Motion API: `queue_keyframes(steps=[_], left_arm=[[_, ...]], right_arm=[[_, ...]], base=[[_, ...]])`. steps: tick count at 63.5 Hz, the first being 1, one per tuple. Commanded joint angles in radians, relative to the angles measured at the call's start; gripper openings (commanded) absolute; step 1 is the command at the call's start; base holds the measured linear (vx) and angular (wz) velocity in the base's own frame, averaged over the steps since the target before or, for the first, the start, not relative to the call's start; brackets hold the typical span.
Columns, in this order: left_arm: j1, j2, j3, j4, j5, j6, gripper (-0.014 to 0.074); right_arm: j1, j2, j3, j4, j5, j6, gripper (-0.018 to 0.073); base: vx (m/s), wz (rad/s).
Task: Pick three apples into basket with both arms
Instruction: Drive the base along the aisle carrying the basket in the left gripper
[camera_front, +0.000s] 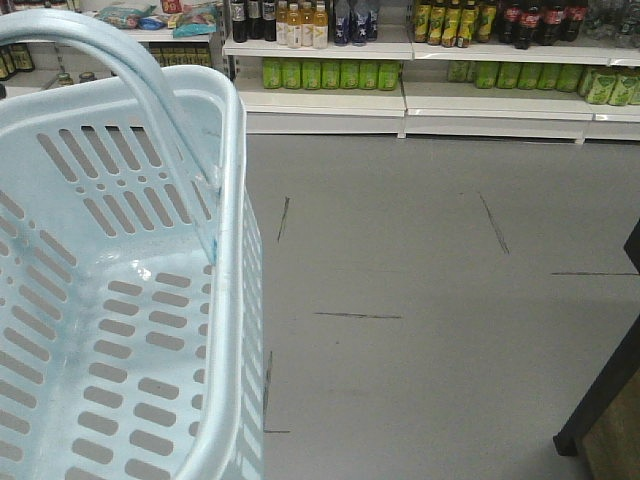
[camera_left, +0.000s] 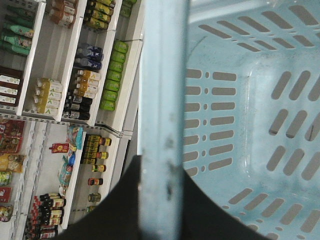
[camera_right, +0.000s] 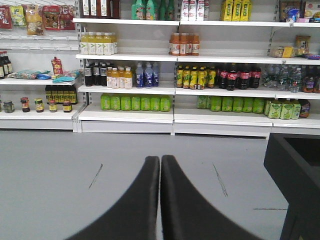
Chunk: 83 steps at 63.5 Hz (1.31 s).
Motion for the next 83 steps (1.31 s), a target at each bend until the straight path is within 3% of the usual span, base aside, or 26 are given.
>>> queue_keyframes(steps=[1, 83], left_arm=[[0.002, -0.007, -0.029, 0.023, -0.079, -0.017, -0.0006], [0.002, -0.007, -0.029, 0.023, -0.078, -0.017, -0.0008]], right_arm=[[-0.007, -0.014, 0.014, -0.008, -0.078, 0.002, -0.0009], [-0.007, -0.014, 0.014, -0.008, -0.077, 0.002, -0.0009]], base=[[0.21, -0.11], [0.09, -0.06]])
